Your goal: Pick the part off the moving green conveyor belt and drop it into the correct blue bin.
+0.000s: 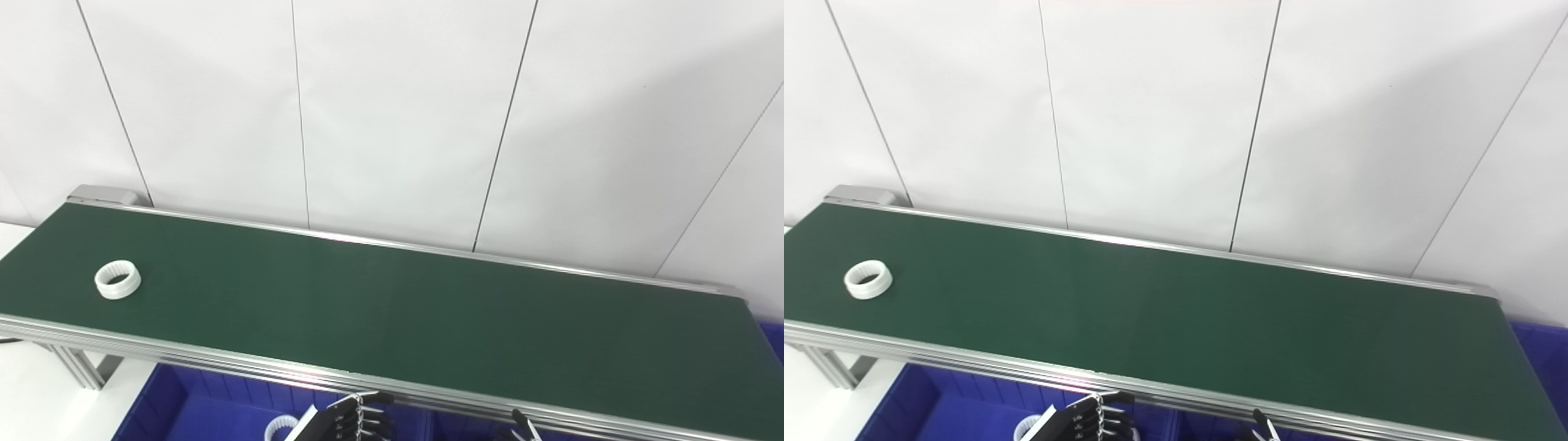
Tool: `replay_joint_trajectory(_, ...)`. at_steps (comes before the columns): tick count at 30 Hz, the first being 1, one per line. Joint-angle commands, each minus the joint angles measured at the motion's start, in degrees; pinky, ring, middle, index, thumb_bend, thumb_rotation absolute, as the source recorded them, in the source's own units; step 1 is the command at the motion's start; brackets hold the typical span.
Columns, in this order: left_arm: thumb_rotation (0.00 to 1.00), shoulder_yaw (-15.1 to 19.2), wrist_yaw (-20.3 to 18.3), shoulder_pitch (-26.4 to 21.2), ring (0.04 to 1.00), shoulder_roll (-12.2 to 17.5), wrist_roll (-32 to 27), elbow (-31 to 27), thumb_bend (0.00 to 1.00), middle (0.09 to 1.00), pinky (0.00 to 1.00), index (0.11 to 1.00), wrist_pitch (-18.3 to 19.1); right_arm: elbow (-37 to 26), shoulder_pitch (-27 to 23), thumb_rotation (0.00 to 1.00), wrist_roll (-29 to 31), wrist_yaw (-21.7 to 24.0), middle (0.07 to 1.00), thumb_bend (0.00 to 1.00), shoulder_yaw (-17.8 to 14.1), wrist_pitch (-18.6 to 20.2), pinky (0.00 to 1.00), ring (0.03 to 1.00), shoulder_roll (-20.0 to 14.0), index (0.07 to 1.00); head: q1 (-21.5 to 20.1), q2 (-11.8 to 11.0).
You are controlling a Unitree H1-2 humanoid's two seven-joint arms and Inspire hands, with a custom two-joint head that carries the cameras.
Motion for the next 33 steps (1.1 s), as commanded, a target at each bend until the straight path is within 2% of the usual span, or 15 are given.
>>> replay_joint_trajectory(1,0.24,0.4,0.3,-1.8,0.606,1.4,2.0,-3.4,0.98,0.656,0.54,0.758,-3.0,-0.7,-0.9,1.00,-0.1,0.0,0.851,0.49,0.1,-3.4,0.71,0.809,0.7,0.958,0.3,0.1)
replay_joint_trajectory(3,0.22,1.0,2.1,-2.3,0.607,2.4,6.7,-6.9,0.97,0.658,0.54,0.743,-3.3,-0.5,-1.1,1.00,-0.1,-0.1,0.849,0.49,0.1,-3.5,0.71,0.809,0.8,0.958,0.7,0.0)
replay_joint_trajectory(5,0.21,1.8,3.7,-2.8,0.611,3.3,11.0,-11.9,0.99,0.665,0.54,0.723,-0.7,-0.3,-1.2,1.00,0.1,0.0,0.851,0.49,0.0,-3.2,0.72,0.814,0.8,0.959,1.1,0.0)
replay_joint_trajectory(10,0.22,4.8,4.4,-9.7,0.654,6.2,19.3,-26.5,0.99,0.697,0.57,0.693,7.7,0.2,-1.7,1.00,0.9,0.3,0.856,0.52,-0.4,-3.3,0.73,0.822,0.9,0.962,3.0,-0.1)
replay_joint_trajectory(13,0.23,4.9,3.1,-14.6,0.690,6.9,22.1,-32.0,0.95,0.734,0.58,0.710,14.2,0.6,-2.0,1.00,1.2,0.2,0.857,0.54,-0.5,-3.7,0.72,0.818,0.9,0.964,3.7,-0.2)
replay_joint_trajectory(15,0.23,4.9,2.2,-17.2,0.731,7.6,23.4,-34.2,0.92,0.758,0.64,0.724,18.1,0.9,-2.1,1.00,1.6,0.4,0.860,0.53,-0.5,-4.3,0.72,0.817,0.9,0.966,3.9,-0.3)
replay_joint_trajectory(17,0.23,5.2,1.7,-20.0,0.754,8.5,24.1,-34.3,0.89,0.774,0.69,0.736,20.2,1.1,-2.2,1.00,2.0,0.5,0.860,0.50,-0.4,-4.6,0.71,0.813,0.8,0.968,4.3,-0.4)
replay_joint_trajectory(21,0.25,5.5,0.8,-23.7,0.771,10.6,24.8,-32.7,0.88,0.787,0.71,0.754,22.8,1.1,-2.3,1.00,2.2,0.5,0.863,0.48,-0.4,-4.6,0.71,0.812,0.7,0.975,5.0,-0.2)
replay_joint_trajectory(25,0.17,5.2,-0.4,-26.5,0.757,12.7,25.4,-30.4,0.88,0.812,0.75,0.766,25.2,1.1,-2.4,1.00,2.6,0.8,0.863,0.49,-0.6,-4.5,0.72,0.816,0.5,0.977,6.4,-0.1)
replay_joint_trajectory(28,0.12,4.1,-1.4,-27.9,0.739,14.3,27.1,-28.7,0.91,0.798,0.71,0.762,27.1,1.5,-2.6,1.00,3.1,1.2,0.869,0.49,-0.7,-4.6,0.74,0.828,0.2,0.981,7.2,0.1)
replay_joint_trajectory(33,0.12,1.0,-3.8,-29.1,0.795,16.6,32.7,-27.2,0.93,0.825,0.68,0.773,32.0,1.6,-2.7,1.00,3.8,1.5,0.881,0.49,-1.0,-4.4,0.77,0.846,0.1,0.989,7.9,0.3)
